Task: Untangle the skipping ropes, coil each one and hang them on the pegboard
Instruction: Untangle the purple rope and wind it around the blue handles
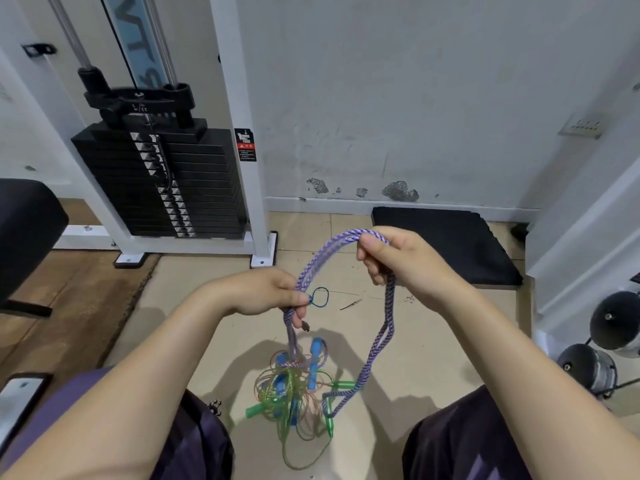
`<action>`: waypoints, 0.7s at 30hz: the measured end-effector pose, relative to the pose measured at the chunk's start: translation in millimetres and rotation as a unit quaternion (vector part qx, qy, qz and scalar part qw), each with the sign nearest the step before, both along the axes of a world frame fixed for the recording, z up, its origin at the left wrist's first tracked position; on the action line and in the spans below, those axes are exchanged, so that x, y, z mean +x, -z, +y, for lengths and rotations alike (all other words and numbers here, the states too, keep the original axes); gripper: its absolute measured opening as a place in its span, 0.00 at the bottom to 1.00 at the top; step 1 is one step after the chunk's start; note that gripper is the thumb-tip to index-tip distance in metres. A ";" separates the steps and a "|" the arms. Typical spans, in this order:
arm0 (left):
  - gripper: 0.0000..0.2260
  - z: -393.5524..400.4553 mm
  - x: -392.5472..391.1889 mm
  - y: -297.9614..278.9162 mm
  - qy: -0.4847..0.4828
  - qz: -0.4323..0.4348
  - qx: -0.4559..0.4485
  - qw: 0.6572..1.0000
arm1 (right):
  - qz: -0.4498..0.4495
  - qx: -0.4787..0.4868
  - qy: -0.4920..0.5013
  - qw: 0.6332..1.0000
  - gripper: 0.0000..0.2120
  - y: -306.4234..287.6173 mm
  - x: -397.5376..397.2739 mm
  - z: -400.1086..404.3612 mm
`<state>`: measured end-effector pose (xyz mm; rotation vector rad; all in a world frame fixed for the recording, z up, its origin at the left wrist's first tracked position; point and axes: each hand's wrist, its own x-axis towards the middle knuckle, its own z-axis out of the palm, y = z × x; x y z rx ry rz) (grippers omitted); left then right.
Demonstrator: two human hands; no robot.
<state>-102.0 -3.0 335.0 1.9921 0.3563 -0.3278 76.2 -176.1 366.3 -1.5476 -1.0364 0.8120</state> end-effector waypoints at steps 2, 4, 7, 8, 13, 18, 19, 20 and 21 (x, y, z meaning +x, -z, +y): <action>0.13 -0.2 0.4 -4.5 -0.041 -0.041 -0.066 0.996 | -0.014 -0.046 -0.026 0.998 0.13 -1.3 5.5 -5.7; 0.15 -5.6 2.3 -9.7 -0.057 -0.081 -0.135 0.986 | -0.004 -0.072 -0.048 0.996 0.17 -1.2 4.0 -7.2; 0.11 -19.2 6.6 -9.0 -0.036 -0.108 -0.106 0.988 | 0.006 -0.102 -0.091 0.991 0.17 4.0 -9.2 -3.2; 0.09 -21.7 7.4 -7.6 -0.028 -0.113 -0.076 0.990 | -0.023 -0.126 -0.105 0.986 0.15 5.5 -13.4 -2.3; 0.01 -12.4 6.4 -1.8 -0.023 -0.080 -0.056 0.995 | -0.002 -0.083 -0.072 0.994 0.16 4.9 -16.8 -0.9; 0.07 -1.4 3.7 10.9 0.026 0.056 0.167 0.984 | 0.058 0.031 -0.023 0.998 0.16 3.0 -7.7 -3.5; 0.08 0.4 2.7 10.6 0.011 0.052 0.162 0.985 | 0.017 0.007 -0.027 0.999 0.16 2.4 -3.7 -5.7; 0.09 1.8 1.8 9.5 -0.006 0.035 0.127 0.991 | -0.018 -0.022 -0.035 0.999 0.16 1.6 0.2 -8.1; 0.10 0.9 1.6 7.4 -0.023 0.011 0.073 0.997 | -0.035 -0.049 -0.046 0.997 0.16 0.7 2.6 -10.0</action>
